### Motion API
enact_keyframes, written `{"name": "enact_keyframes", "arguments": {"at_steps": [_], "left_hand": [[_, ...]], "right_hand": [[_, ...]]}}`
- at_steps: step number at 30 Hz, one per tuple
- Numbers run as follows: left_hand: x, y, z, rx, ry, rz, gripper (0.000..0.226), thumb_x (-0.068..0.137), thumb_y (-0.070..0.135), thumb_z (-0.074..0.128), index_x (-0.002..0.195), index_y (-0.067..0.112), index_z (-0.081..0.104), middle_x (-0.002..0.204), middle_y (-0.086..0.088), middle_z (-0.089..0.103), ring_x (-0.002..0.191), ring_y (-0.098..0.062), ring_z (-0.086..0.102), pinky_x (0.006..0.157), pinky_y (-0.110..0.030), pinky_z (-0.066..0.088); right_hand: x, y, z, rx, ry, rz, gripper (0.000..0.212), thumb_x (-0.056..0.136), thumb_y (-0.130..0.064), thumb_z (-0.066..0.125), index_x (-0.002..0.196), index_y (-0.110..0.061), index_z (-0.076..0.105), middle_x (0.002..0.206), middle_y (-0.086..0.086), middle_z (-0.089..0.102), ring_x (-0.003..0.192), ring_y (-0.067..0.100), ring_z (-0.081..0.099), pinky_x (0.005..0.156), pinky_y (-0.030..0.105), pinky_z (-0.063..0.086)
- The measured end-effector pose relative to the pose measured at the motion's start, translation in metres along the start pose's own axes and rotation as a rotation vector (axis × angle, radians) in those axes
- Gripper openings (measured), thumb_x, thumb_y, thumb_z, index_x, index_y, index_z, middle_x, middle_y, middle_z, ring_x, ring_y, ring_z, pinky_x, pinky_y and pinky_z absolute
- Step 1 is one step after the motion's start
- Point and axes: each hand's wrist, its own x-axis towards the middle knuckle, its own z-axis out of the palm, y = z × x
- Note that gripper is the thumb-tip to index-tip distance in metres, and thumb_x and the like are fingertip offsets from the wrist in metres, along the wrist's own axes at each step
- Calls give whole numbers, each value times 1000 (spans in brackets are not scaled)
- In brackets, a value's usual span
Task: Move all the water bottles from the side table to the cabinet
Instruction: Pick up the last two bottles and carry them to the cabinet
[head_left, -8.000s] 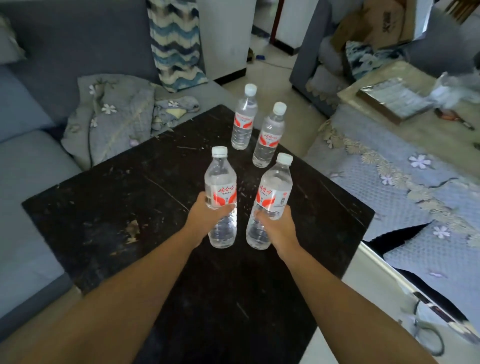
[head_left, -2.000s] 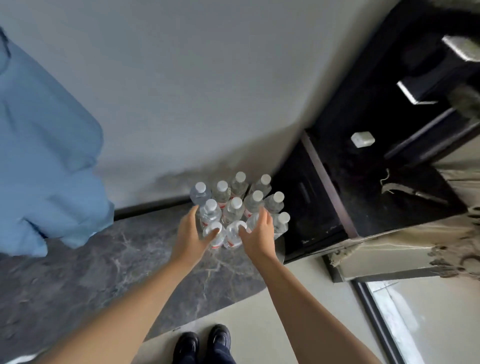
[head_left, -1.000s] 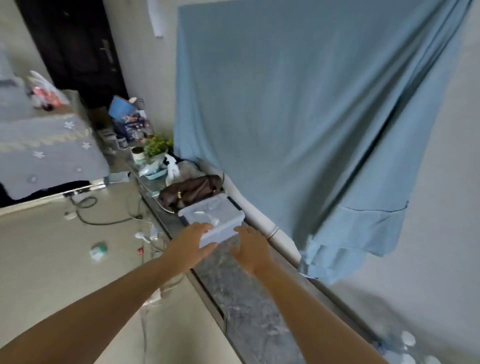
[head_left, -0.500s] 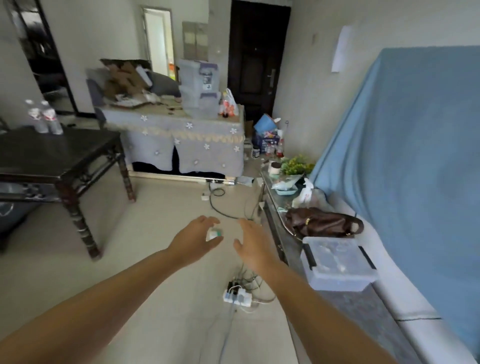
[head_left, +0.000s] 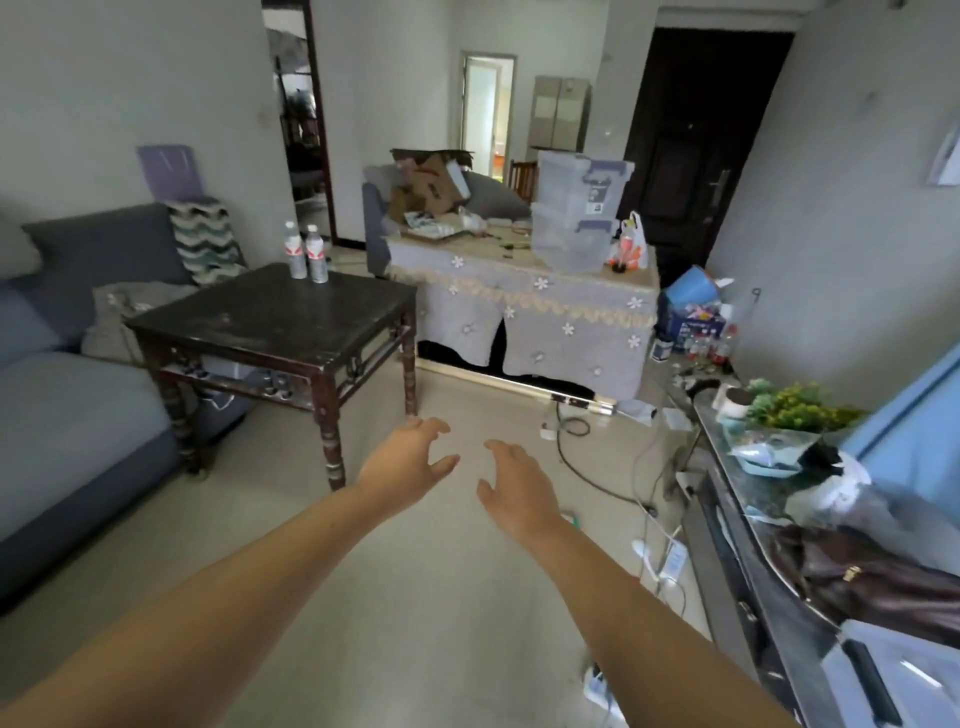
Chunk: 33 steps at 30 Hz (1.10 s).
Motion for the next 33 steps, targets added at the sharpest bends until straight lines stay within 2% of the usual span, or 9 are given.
{"name": "enact_keyframes", "arguments": {"at_steps": [6,13,20,23,28,33], "left_hand": [[60,-59,-14,21,39,-74,46,88,36,61,130,17,53,129,-4,56,119,-19,53,98,-30,42],[174,-113,-32,67,80,-145,47,86,34,64,128,15,54,124,-8,58,117,-23,55,99,-32,43],[285,-152,-54,59,160,-222,40,87,32,63,123,17,55,114,-7,57,109,-23,57,90,-33,46],[322,-175,-58,62,151,-268,43,88,35,61,126,17,53,118,-7,56,112,-22,56,94,-35,47],[381,-225,-62,59,173,-297,45,89,36,60,128,16,52,120,-6,57,112,-21,56,94,-36,47],[455,-290,-70,44,185,-321,46,89,37,61,128,16,52,121,-6,57,112,-20,56,94,-33,48]], "right_hand": [[87,-26,24,15,-28,-65,58,95,-28,52,148,-20,31,145,8,43,130,27,44,107,41,38],[228,-41,35,28,-72,-174,53,94,-24,53,144,-18,35,142,10,43,129,30,44,103,40,40],[373,-67,30,43,-105,-256,48,93,-23,53,140,-17,42,138,11,48,126,30,48,101,39,44],[419,-78,42,41,-160,-275,50,92,-21,55,139,-17,40,136,11,47,126,30,47,100,41,45],[495,-97,69,44,-195,-296,58,94,-22,55,147,-18,33,147,9,39,134,28,42,106,41,41],[588,-127,92,48,-174,-299,58,94,-24,54,147,-19,30,147,11,38,128,30,47,102,44,45]]}}
